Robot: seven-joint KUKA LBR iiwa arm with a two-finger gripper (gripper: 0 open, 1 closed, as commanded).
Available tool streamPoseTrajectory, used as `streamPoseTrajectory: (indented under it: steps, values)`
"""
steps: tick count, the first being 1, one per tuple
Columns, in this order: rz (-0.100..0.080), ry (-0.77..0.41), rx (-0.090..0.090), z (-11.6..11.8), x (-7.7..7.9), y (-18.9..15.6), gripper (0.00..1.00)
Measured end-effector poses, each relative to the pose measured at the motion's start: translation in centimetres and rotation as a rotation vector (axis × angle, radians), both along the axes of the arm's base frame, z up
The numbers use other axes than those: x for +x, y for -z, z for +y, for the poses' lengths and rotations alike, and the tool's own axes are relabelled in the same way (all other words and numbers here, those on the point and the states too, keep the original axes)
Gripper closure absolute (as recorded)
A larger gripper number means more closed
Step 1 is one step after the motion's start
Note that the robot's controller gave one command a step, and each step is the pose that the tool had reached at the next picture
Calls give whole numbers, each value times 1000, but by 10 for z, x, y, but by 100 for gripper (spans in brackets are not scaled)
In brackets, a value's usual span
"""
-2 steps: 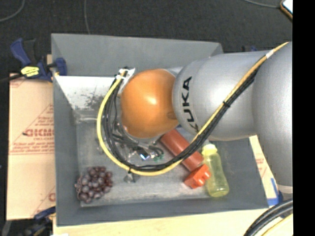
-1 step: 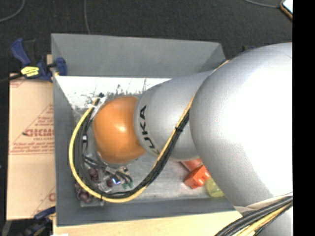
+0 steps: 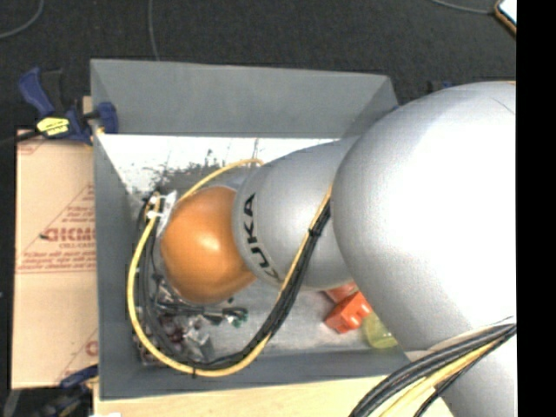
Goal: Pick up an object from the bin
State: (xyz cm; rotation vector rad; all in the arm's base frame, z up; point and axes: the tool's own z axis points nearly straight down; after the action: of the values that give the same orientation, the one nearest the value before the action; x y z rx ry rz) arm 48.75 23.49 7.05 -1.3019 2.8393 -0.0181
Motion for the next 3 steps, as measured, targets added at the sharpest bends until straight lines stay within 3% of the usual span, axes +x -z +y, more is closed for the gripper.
streamPoseTrajectory:
  steps: [1, 3]
  values:
    - [18, 621, 14, -15, 9, 0, 100]
    - [17, 621, 14, -15, 8, -5, 100]
